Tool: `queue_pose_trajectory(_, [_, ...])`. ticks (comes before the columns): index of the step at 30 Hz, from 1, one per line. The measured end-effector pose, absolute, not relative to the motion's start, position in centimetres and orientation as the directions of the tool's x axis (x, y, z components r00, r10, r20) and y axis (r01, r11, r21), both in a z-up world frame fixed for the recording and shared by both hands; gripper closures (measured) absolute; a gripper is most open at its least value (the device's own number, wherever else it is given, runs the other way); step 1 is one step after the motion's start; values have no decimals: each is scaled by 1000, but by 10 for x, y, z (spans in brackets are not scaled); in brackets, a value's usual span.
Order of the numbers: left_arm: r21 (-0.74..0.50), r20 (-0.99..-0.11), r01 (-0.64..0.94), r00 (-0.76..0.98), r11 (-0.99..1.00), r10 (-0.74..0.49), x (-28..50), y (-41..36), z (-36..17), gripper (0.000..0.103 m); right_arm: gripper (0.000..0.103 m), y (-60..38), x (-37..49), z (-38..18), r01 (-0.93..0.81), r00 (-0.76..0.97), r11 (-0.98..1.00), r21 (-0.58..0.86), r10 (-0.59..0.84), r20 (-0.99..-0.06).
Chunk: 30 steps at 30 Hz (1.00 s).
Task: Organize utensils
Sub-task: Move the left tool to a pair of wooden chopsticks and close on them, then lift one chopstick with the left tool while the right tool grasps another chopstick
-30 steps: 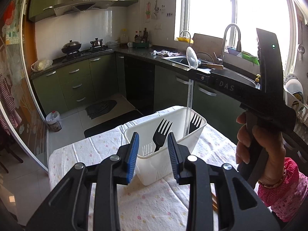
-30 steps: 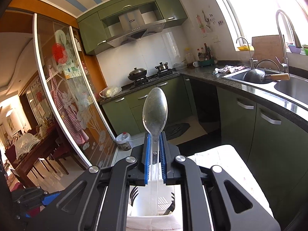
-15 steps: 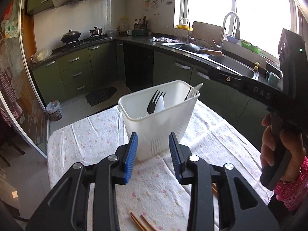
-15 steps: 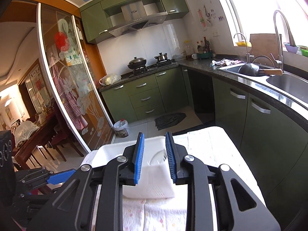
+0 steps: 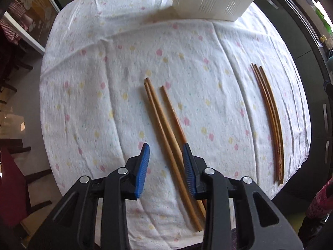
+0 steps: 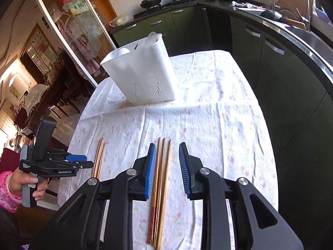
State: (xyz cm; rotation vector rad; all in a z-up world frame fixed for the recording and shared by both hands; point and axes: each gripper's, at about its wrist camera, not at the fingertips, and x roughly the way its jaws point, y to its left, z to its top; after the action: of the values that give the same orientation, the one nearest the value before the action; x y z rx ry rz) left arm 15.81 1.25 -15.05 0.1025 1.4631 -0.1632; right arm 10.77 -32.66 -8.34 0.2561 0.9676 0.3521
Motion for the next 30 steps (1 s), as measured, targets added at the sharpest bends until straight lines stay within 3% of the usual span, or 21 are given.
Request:
queue_pose_trajectory(5, [17, -998, 125, 60, 992, 9, 155, 21, -161, 74, 79, -329, 101, -87, -181, 496, 910, 374, 412, -764])
queue_pose_trajectory(15, [4, -1000, 116, 12, 993, 3, 155, 24, -170, 76, 78, -323, 108, -85, -183, 457, 907, 378, 419, -784])
queue_pose_trajectory(18, [25, -1000, 135, 6, 991, 24, 159, 14, -168, 93, 78, -312, 111, -91, -206, 406, 904, 375, 428, -808])
queue_pose_trajectory(26, [52, -998, 209, 31, 977, 47, 162, -22, -162, 96, 75, -278, 134, -132, -216, 231, 926, 309, 356, -906])
queue_pose_trajectory(30, [45, -999, 226, 38, 973, 37, 161, -28, -154, 96, 88, -264, 144, -146, -228, 182, 930, 289, 332, -925])
